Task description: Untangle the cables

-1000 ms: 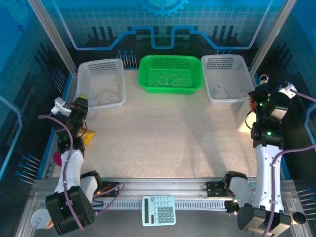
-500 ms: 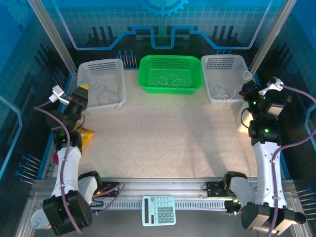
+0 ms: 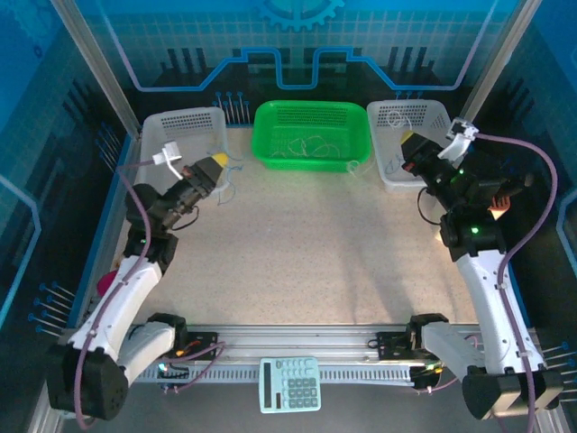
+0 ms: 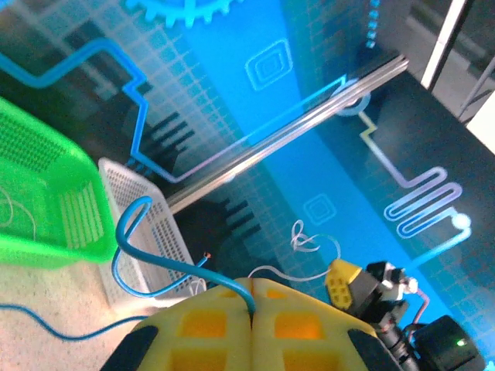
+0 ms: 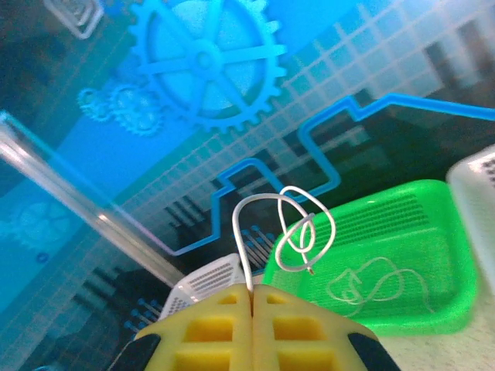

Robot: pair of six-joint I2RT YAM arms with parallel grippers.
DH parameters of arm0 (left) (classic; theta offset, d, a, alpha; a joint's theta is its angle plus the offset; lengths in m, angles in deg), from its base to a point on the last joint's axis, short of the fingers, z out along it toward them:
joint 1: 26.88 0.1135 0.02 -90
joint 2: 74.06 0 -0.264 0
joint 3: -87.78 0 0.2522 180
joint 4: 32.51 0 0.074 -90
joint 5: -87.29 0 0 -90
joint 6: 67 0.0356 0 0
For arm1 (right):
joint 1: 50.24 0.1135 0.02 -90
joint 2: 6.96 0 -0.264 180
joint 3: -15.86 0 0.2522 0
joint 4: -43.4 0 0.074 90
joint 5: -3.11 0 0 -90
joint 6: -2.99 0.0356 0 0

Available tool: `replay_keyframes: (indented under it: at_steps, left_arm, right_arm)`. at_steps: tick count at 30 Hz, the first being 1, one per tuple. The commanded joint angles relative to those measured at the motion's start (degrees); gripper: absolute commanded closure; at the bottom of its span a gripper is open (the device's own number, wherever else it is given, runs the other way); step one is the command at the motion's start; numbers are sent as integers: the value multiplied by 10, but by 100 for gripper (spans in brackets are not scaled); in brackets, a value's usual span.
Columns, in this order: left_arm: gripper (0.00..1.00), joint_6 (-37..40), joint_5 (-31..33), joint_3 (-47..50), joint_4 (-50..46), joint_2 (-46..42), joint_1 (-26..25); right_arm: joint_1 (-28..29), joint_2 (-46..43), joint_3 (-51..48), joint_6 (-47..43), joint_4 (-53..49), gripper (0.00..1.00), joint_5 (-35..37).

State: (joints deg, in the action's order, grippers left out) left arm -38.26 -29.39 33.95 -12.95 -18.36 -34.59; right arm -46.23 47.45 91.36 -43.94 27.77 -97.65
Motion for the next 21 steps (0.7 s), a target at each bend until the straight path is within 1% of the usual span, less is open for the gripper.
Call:
replay_keyframes:
  at_steps: [1, 7, 13, 18, 21]
  left_arm:
    - [100, 35, 36, 10, 27, 34, -41]
    - [100, 43, 54, 2, 72, 118, -95]
    - [100, 39, 63, -19, 112, 198, -139]
    - [100, 31, 69, -46, 135, 246, -174]
    - [100, 36, 69, -66, 131, 262, -190]
  right_arm:
    - [20, 9, 16, -26, 51, 100, -44]
    - [34, 30, 17, -41, 84, 100, -107]
    - [37, 38, -9, -47, 96, 100, -128]
    - [37, 40, -25, -51, 103, 100, -142]
    - [37, 37, -25, -55, 99, 100, -143]
